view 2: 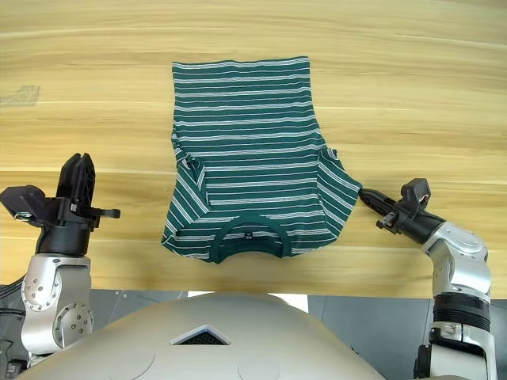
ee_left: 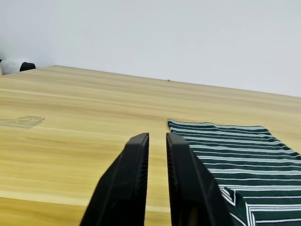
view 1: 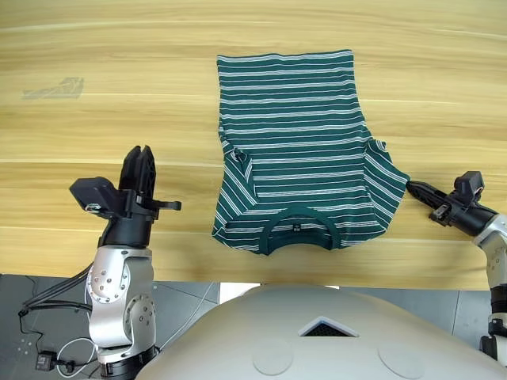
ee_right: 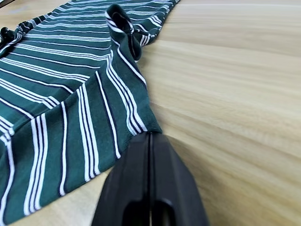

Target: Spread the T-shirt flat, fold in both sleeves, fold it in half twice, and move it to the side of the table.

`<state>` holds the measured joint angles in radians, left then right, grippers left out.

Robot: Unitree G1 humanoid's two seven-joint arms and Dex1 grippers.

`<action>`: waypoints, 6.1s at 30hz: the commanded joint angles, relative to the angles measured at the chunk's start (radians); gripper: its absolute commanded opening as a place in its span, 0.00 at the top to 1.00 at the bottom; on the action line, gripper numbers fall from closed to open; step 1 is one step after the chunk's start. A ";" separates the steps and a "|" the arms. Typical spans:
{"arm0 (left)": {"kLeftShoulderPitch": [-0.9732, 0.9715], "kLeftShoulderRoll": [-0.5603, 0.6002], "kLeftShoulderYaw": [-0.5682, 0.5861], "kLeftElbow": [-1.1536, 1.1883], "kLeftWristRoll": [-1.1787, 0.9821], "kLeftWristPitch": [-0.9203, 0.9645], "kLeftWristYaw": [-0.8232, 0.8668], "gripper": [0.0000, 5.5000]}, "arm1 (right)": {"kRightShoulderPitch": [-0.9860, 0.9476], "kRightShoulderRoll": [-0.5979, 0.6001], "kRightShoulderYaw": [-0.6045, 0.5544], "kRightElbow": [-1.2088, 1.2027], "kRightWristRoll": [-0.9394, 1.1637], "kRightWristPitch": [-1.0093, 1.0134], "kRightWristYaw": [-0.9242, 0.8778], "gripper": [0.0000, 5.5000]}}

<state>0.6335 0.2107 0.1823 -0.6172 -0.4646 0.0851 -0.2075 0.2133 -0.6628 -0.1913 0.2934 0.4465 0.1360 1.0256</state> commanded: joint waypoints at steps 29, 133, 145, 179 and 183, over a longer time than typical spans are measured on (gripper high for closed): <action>-0.024 -0.027 -0.012 0.026 0.053 0.015 -0.022 0.87 | -0.039 0.020 -0.125 0.008 0.187 0.245 0.195 0.44; -0.116 0.794 -0.170 0.535 1.390 -0.964 0.085 0.83 | -0.300 -0.405 0.281 0.250 -1.640 -1.462 -1.214 0.27; -0.180 0.783 -0.269 0.547 1.508 -0.987 0.233 0.63 | -0.397 -0.424 0.624 0.306 -1.710 -1.495 -1.389 0.27; -0.313 0.774 -0.504 0.619 1.516 -0.912 0.271 1.00 | -0.411 -0.331 0.816 0.488 -1.265 -1.530 -1.067 1.00; -0.306 0.783 -0.507 0.630 1.515 -0.907 0.263 1.00 | -0.400 -0.330 0.825 0.481 -1.145 -1.526 -0.972 1.00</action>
<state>0.2916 0.9856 -0.2808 -0.0588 1.0057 -0.8509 0.1031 -0.2076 -1.0029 0.6055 0.7737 -0.7233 -1.4086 -0.0217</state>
